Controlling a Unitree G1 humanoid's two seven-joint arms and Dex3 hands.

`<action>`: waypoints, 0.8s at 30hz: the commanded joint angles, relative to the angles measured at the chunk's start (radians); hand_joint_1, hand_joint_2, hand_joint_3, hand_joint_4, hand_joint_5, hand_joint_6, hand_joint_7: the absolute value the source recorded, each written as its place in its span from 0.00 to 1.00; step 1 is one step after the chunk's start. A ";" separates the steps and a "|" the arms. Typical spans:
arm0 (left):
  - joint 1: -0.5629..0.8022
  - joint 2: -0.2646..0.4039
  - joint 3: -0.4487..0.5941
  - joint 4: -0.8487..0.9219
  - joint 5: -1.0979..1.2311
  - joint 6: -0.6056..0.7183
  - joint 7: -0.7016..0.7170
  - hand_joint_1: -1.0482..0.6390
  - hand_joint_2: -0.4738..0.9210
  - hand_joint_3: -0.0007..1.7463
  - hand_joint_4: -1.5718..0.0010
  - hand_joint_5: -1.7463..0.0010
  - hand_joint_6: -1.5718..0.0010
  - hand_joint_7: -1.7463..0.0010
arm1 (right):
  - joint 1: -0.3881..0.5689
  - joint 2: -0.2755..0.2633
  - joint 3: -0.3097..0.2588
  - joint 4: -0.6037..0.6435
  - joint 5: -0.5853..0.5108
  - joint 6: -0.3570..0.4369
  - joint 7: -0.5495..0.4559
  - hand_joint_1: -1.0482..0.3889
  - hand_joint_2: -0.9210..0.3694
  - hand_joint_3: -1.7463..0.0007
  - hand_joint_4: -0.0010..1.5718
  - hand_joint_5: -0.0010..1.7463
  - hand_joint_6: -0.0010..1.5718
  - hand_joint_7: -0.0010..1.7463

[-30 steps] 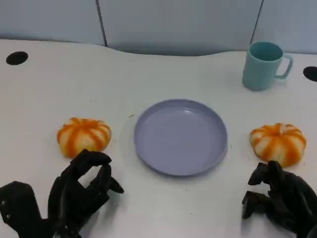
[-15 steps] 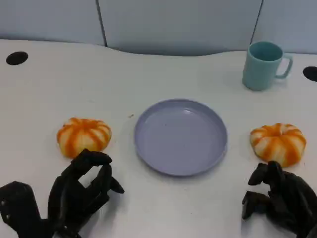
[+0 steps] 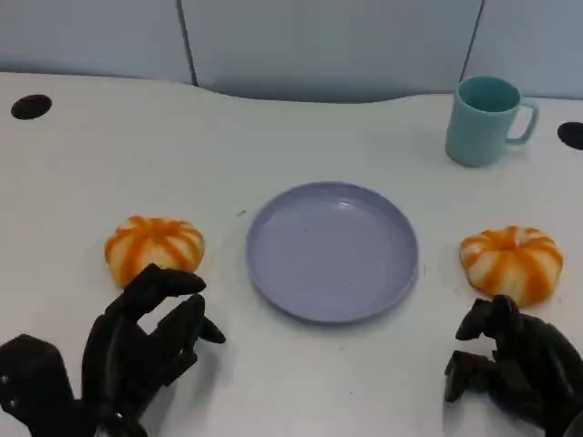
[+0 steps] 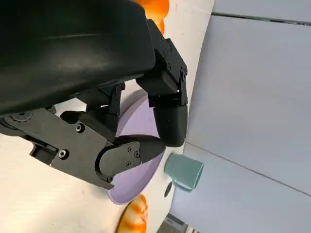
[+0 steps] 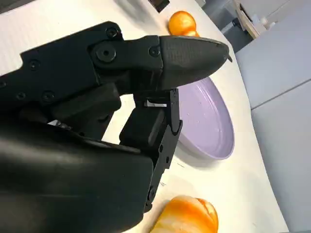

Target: Grasp the bread from the table and place it into the plate.

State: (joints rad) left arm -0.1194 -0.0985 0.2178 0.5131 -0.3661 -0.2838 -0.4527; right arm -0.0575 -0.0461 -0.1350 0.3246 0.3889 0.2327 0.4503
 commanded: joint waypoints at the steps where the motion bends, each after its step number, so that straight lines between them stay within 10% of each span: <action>1: -0.043 0.116 -0.036 0.021 0.199 -0.346 0.008 0.44 0.98 0.17 0.64 0.34 0.58 0.63 | 0.026 0.007 -0.001 0.020 0.000 -0.006 0.007 0.40 0.00 0.76 0.79 0.66 0.74 0.60; 8: -0.073 0.301 -0.101 -0.003 0.653 -0.510 0.280 0.34 1.00 0.08 0.77 0.66 0.67 0.97 | 0.033 0.007 0.004 0.025 -0.006 -0.034 0.019 0.41 0.00 0.75 0.81 0.65 0.73 0.59; 15: -0.088 0.469 -0.206 -0.177 1.161 -0.341 0.579 0.25 1.00 0.04 0.90 0.87 0.81 1.00 | 0.033 0.009 0.006 0.019 -0.007 -0.028 0.013 0.41 0.00 0.75 0.81 0.65 0.73 0.60; 24: -0.160 0.556 -0.386 -0.254 1.443 0.000 0.569 0.20 0.96 0.00 0.99 0.95 0.91 1.00 | 0.028 0.021 0.009 0.025 -0.012 -0.030 -0.002 0.41 0.00 0.75 0.81 0.65 0.74 0.60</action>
State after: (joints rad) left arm -0.2369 0.4163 -0.1286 0.2691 1.0333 -0.3475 0.1353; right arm -0.0446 -0.0267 -0.1286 0.3310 0.3864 0.1849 0.4653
